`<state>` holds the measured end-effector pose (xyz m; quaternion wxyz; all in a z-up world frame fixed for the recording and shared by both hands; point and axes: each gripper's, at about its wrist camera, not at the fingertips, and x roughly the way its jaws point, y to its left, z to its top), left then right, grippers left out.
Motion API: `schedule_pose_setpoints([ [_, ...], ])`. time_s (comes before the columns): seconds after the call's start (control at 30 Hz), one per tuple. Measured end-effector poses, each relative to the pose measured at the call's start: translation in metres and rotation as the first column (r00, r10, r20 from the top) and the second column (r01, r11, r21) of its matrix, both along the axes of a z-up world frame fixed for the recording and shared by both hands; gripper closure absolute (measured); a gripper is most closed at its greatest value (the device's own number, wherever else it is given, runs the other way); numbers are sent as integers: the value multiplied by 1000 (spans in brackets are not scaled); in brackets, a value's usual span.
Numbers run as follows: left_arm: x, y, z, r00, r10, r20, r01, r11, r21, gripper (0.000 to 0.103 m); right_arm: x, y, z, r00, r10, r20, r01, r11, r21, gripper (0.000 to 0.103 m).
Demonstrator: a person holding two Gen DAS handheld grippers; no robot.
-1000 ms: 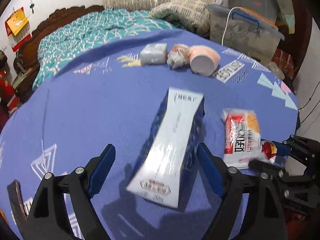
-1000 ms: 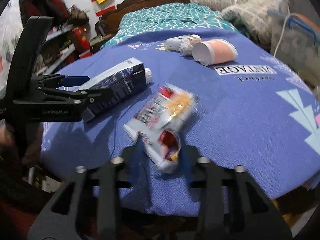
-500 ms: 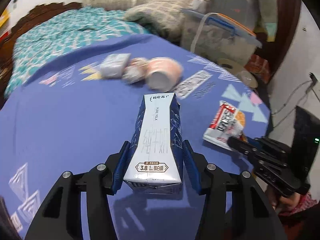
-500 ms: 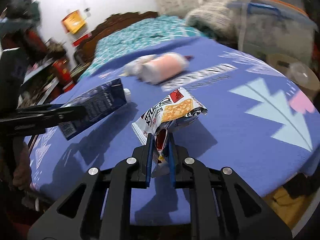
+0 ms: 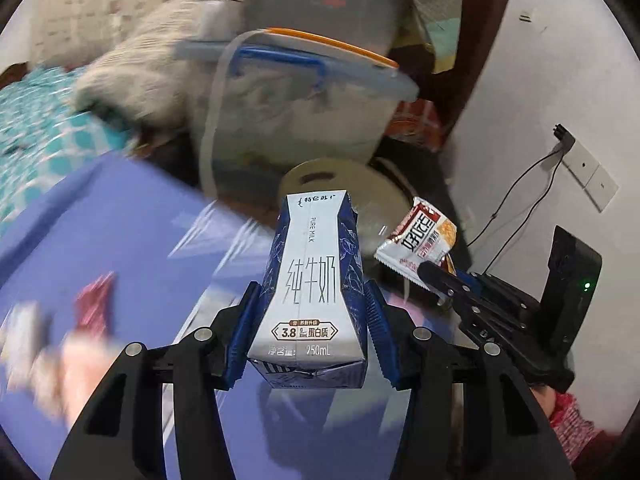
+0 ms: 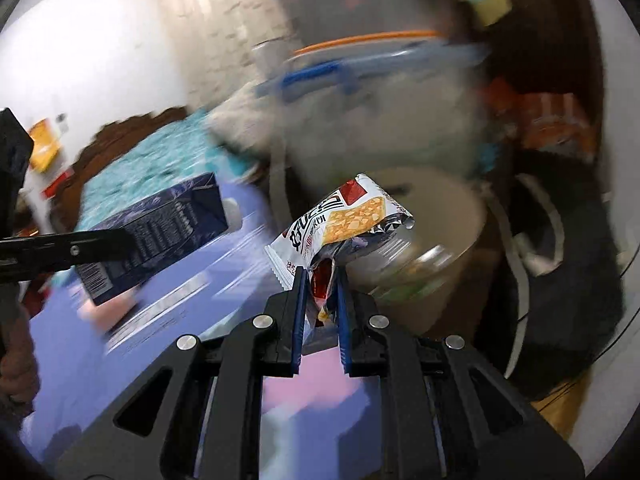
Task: Collect trash
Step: 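Open both tools over the beige bin to drop the carton and bag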
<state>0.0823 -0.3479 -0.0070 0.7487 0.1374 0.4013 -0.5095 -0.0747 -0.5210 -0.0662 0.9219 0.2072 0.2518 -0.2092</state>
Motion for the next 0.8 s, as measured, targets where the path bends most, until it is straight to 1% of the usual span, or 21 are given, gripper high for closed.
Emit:
schedule_pose_setpoints([
  [0.07, 14, -41, -5, 1000, -20, -21, 21, 1000, 13, 54, 11, -34, -4, 998, -48, -29, 48, 999, 8, 86],
  [0.17, 36, -99, -20, 998, -20, -64, 23, 999, 40, 54, 31, -72, -14, 995, -50, -82, 53, 998, 36, 85],
  [0.2, 42, -113, -26, 997, -14, -73, 18, 999, 51, 54, 41, -78, -19, 994, -46, -101, 50, 998, 40, 83],
  [0.3, 51, -136, -40, 997, 14, -74, -8, 996, 85, 54, 63, -93, -29, 991, -19, -133, 28, 998, 64, 83],
  [0.33, 54, -142, -46, 997, 24, -73, -17, 996, 92, 52, 67, -98, -31, 991, -9, -134, 20, 997, 78, 81],
  [0.37, 57, -146, -51, 996, 29, -88, -21, 995, 94, 41, 72, -102, -32, 991, 2, -130, 12, 995, 102, 73],
  [0.4, 60, -147, -53, 994, 39, -98, -29, 995, 96, 35, 75, -98, -32, 992, 1, -128, 14, 992, 124, 68],
  [0.43, 63, -145, -54, 993, 59, -105, -49, 995, 90, 31, 74, -99, -31, 993, -12, -121, 28, 991, 131, 49],
  [0.47, 64, -141, -52, 992, 65, -108, -57, 996, 75, 31, 70, -98, -28, 994, -31, -101, 43, 991, 124, 27],
  [0.5, 64, -134, -49, 992, 60, -109, -55, 997, 52, 31, 65, -99, -25, 996, -52, -77, 60, 993, 102, 24],
  [0.57, 63, -122, -42, 993, 67, -97, -63, 997, 36, 31, 60, -95, -19, 995, -71, -67, 75, 995, 69, 24],
  [0.67, 63, -89, -27, 990, 87, -110, -88, 996, -8, 31, 49, -89, -6, 996, -89, -32, 91, 993, 78, 24],
  [0.73, 59, -55, -18, 987, 106, -118, -112, 992, -49, 31, 42, -77, 4, 996, -90, 0, 89, 993, 78, 24],
  [0.8, 53, -20, -14, 986, 128, -111, -136, 988, -73, 31, 43, -57, 16, 997, -75, 24, 74, 995, 70, 24],
])
